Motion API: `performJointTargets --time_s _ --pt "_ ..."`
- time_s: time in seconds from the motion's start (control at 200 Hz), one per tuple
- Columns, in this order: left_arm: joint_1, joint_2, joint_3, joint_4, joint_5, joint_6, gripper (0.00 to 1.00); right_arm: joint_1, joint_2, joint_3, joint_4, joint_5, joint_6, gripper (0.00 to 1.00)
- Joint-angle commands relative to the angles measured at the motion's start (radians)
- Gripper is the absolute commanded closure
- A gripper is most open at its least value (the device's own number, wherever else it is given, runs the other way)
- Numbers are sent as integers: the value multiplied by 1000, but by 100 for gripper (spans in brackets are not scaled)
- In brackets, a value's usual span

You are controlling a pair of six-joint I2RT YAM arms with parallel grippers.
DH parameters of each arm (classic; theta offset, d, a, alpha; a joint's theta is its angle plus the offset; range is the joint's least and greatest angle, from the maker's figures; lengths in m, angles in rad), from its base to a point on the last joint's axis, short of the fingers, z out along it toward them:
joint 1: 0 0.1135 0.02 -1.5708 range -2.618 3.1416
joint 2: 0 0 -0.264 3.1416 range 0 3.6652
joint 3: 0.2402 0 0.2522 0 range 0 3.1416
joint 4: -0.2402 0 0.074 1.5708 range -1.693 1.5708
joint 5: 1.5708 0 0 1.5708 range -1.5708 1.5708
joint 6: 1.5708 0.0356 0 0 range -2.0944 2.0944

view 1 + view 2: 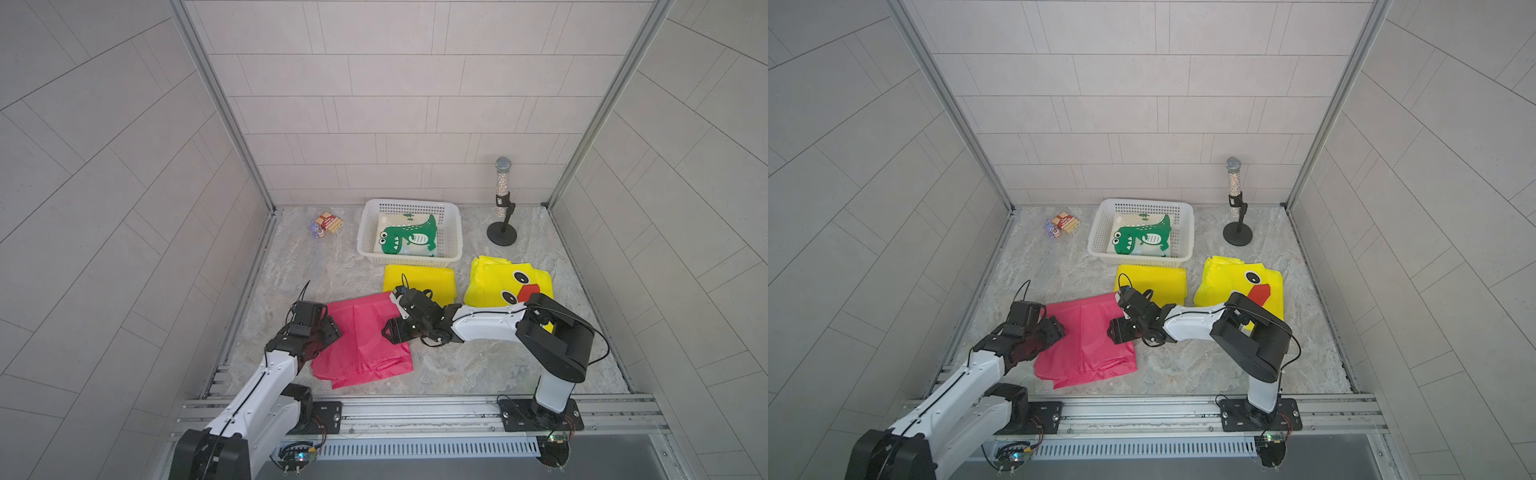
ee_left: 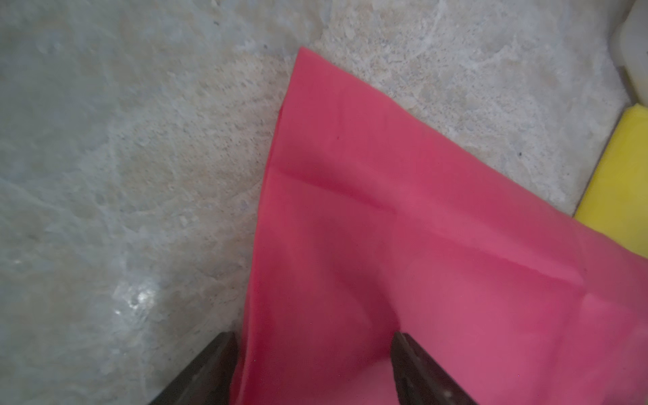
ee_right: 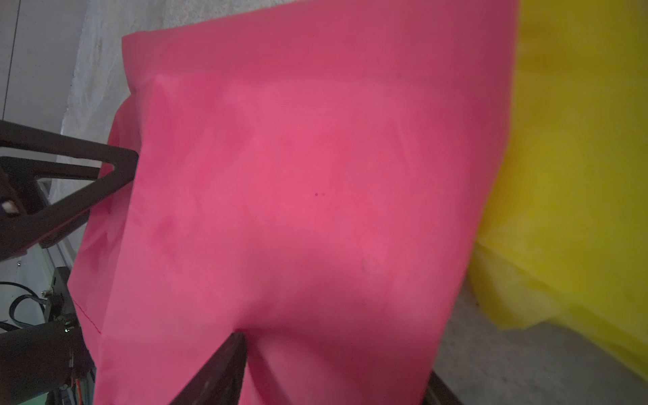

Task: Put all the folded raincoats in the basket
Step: Pick up the raincoat from the center of the board.

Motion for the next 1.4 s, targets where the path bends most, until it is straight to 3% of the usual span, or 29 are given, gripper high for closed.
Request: performJointTargets --time_s 0.0,0.17,0.27,0.39,0.91,1.176,1.391 --pt "-14 -4 -53 -48 60 -23 35 16 24 -7 -11 -8 31 39" --pt "-17 -41 -52 -53 77 -33 78 18 7 7 -8 -9 33 61" --pt "-16 -56 -38 -67 80 -35 84 18 -5 21 -13 -14 33 83" --pt "-17 -70 -20 -94 88 -33 100 19 -27 35 -22 -13 34 98" --pt "-18 -97 251 -218 102 -20 100 19 -162 167 -170 47 -23 100" --pt "-18 -2 385 -200 100 1 100 -27 -212 234 -245 65 -42 100" --pt "-19 162 573 -174 83 43 100 -128 -230 342 -356 43 -89 100"
